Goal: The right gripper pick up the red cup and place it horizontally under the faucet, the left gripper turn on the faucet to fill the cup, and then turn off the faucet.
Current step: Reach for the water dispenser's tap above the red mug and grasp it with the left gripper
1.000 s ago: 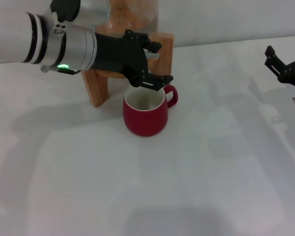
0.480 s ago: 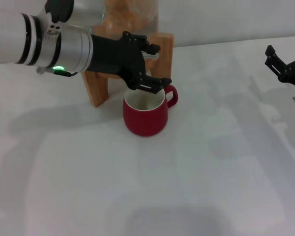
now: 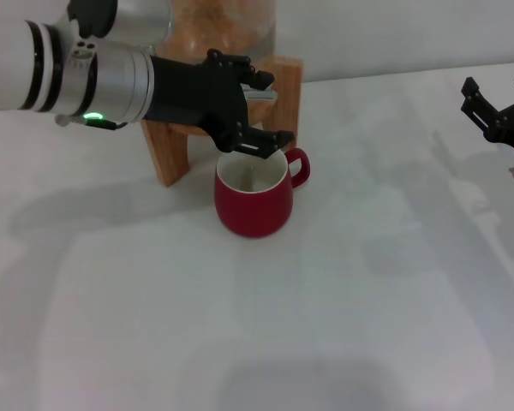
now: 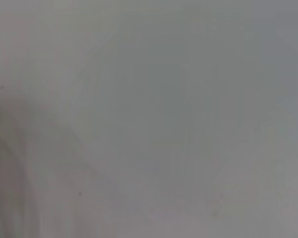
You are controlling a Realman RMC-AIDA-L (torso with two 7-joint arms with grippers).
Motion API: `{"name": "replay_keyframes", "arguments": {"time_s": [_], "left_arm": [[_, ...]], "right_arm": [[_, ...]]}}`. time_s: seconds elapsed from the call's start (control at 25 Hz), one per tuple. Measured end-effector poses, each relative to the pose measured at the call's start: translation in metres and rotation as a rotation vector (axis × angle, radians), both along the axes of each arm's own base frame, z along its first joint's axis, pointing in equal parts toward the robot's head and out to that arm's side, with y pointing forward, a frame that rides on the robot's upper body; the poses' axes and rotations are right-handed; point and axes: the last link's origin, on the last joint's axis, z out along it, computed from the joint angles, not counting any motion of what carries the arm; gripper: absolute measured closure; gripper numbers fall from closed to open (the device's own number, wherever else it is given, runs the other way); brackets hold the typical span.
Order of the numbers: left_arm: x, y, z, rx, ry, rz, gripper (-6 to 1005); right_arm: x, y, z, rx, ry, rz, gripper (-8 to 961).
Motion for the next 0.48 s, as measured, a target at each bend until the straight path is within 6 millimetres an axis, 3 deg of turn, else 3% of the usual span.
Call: {"name": "replay_keyframes", "arguments": {"time_s": [0.48], "left_arm": [[-0.0057, 0.0055, -0.0030, 0.026, 0.032, -0.001, 210]], "right_arm": [[-0.0011, -0.0001, 0.0004, 0.003, 0.004, 0.004, 110]]}}
